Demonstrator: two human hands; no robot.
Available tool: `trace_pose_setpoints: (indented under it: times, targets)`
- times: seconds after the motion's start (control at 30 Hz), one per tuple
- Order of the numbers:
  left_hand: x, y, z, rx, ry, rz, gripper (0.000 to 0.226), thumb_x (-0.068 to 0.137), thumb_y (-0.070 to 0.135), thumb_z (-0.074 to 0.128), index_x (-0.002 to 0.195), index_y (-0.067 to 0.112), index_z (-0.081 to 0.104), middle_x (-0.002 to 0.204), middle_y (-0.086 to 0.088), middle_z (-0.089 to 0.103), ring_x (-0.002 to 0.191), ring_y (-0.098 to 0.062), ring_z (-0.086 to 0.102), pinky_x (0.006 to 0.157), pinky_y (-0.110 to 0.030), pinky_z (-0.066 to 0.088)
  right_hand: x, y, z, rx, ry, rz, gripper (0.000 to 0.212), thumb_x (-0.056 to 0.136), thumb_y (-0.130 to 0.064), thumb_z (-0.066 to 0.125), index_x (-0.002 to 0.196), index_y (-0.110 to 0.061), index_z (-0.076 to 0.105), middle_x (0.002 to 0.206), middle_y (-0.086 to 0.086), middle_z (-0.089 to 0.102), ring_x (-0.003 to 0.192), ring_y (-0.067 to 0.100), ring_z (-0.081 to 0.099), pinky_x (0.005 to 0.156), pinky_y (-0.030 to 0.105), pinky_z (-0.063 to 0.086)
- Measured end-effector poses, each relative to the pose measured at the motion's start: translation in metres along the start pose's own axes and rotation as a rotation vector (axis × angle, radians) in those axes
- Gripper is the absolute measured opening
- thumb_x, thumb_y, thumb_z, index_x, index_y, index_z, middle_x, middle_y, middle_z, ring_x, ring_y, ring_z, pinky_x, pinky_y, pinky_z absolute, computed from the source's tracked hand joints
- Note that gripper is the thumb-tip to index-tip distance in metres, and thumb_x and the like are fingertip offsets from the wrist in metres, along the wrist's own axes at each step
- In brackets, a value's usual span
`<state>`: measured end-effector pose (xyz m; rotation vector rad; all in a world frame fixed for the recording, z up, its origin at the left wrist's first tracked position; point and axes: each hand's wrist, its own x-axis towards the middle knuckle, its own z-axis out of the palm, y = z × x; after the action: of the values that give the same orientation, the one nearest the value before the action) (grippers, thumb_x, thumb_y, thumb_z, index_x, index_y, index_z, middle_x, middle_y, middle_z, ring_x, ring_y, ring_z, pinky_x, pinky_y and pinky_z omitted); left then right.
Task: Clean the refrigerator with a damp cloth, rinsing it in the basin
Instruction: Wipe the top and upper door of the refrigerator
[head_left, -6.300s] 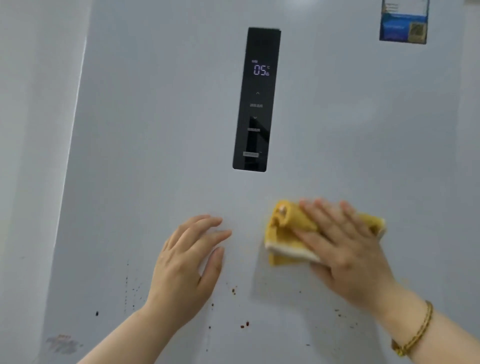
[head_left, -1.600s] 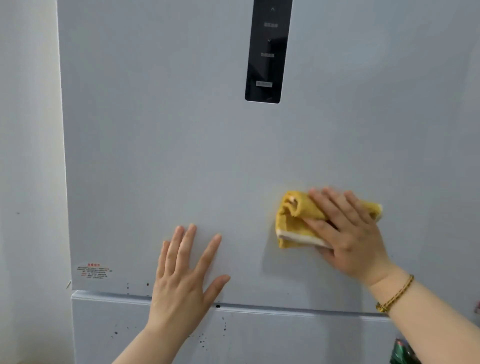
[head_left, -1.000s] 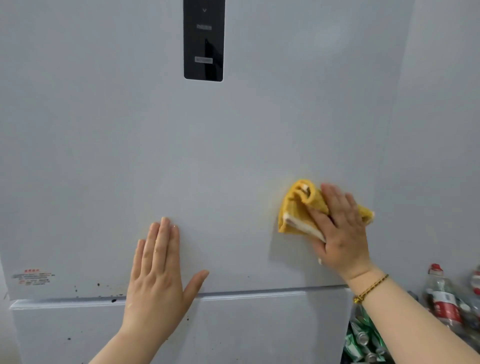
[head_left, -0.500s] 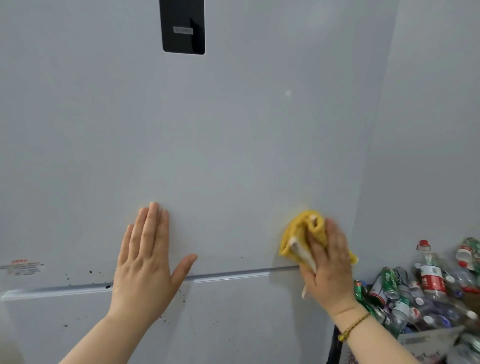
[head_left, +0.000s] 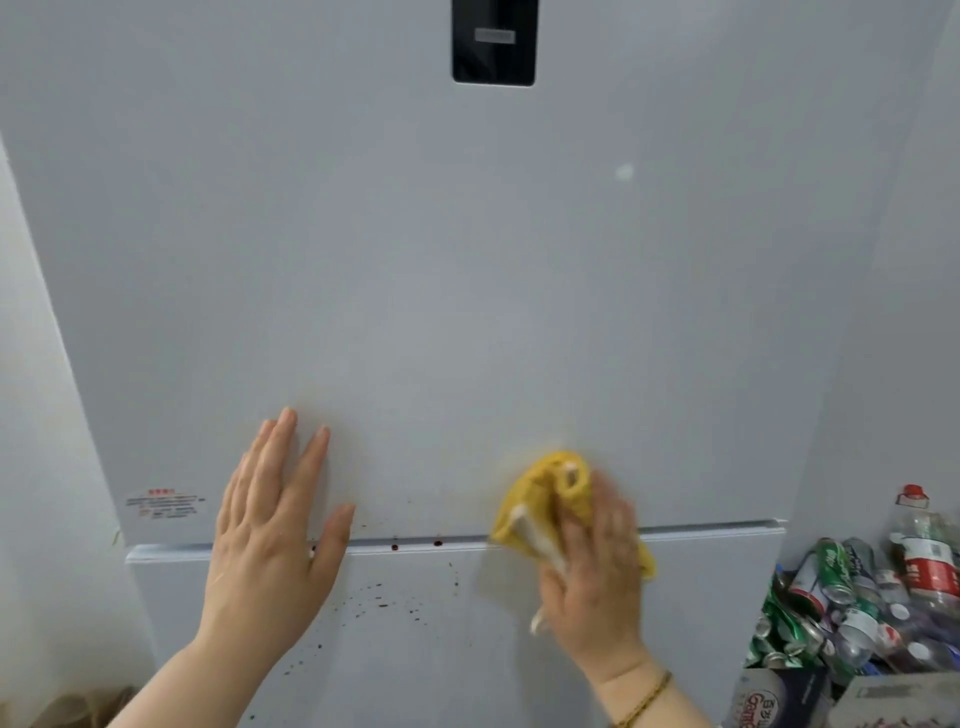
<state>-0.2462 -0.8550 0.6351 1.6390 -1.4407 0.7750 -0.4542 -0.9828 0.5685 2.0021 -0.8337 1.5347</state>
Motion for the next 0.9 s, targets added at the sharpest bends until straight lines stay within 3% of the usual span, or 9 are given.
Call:
trace_pose_setpoints:
  times: [0.1,0.17,0.23,0.33,0.5,0.6,0.77,0.83,0.9]
  targets:
    - [-0.006,-0.031,-0.008,0.046,0.026,-0.097,0.069,0.091,0.058,0.014,0.132,0.007,0.037,0.142,-0.015,0.025,0.134,-0.02,0.007,0.105,-0.034,0.011,0.023,0.009,-0.009,0.131,0.177,0.508,0.059,0.083,-0.026,0.038,0.137,-0.006,0.028,0.142,0.029,0.027,0.128,0.038,0.025,0.11,0.036,0.013]
    - [-0.009,-0.043,-0.01,0.061,0.015,-0.104,0.068,0.09,0.06,0.013,0.133,0.012,0.035,0.144,-0.011,0.022,0.134,-0.018,0.006,0.106,-0.038,0.015,0.031,-0.004,-0.005,0.144,0.277,0.663,0.062,0.09,-0.036,0.036,0.134,0.008,0.028,0.136,0.041,0.027,0.126,0.041,0.025,0.107,0.04,0.015]
    - [-0.009,-0.048,-0.011,0.058,0.003,-0.077,0.066,0.09,0.061,0.012,0.133,0.016,0.034,0.144,-0.008,0.02,0.137,-0.012,0.002,0.107,-0.039,0.016,0.031,-0.027,0.004,0.111,0.264,0.63,0.068,0.096,-0.047,0.024,0.129,0.012,0.03,0.131,0.045,0.03,0.122,0.039,0.025,0.104,0.041,0.016]
    - [-0.007,-0.054,-0.014,0.032,-0.026,-0.019,0.061,0.092,0.056,0.014,0.131,0.016,0.036,0.143,-0.009,0.022,0.14,0.003,-0.007,0.11,-0.028,0.007,0.022,-0.078,0.024,0.115,0.138,0.438,0.057,0.097,-0.045,0.019,0.139,-0.008,0.026,0.137,0.036,0.033,0.129,0.035,0.022,0.108,0.039,0.014]
    - [-0.008,-0.067,-0.02,-0.041,-0.077,0.068,0.053,0.095,0.049,0.015,0.131,0.017,0.036,0.152,0.003,0.014,0.14,0.003,-0.004,0.113,-0.017,0.0,0.0,-0.11,0.048,0.007,-0.002,-0.089,0.051,0.099,-0.029,0.016,0.147,-0.017,0.005,0.156,0.001,-0.004,0.144,0.018,0.001,0.118,0.035,0.0]
    - [-0.008,-0.08,-0.022,-0.122,-0.046,0.156,0.047,0.097,0.045,0.017,0.13,0.019,0.037,0.152,0.024,0.0,0.14,0.003,0.003,0.113,-0.015,0.005,0.016,-0.092,0.038,-0.001,0.071,-0.004,0.049,0.098,-0.035,0.015,0.145,-0.022,0.016,0.156,0.004,0.005,0.143,0.018,0.004,0.117,0.033,0.002]
    - [-0.011,-0.097,-0.03,-0.261,0.093,0.081,0.04,0.096,0.046,0.02,0.131,0.03,0.031,0.15,0.027,0.005,0.139,0.004,0.008,0.112,-0.017,0.015,0.056,-0.12,0.041,0.165,0.343,0.632,0.047,0.092,-0.034,0.035,0.129,-0.005,0.033,0.137,0.031,0.032,0.124,0.035,0.027,0.105,0.047,0.018]
    - [-0.012,-0.104,-0.035,-0.257,0.142,-0.046,0.048,0.094,0.052,0.02,0.134,0.026,0.028,0.15,0.023,0.007,0.137,0.01,0.002,0.108,-0.036,0.022,0.055,-0.152,0.054,0.164,0.304,0.589,0.049,0.092,-0.032,0.033,0.133,-0.006,0.03,0.139,0.025,0.028,0.127,0.035,0.025,0.107,0.044,0.017]
    - [-0.012,-0.109,-0.039,-0.275,0.139,-0.18,0.06,0.089,0.054,0.027,0.138,0.02,0.023,0.147,0.014,0.012,0.132,0.017,-0.002,0.102,-0.047,0.022,0.042,-0.175,0.065,0.106,0.176,0.319,0.048,0.098,-0.035,0.021,0.142,-0.017,0.023,0.149,0.014,0.017,0.138,0.028,0.015,0.114,0.036,0.008]
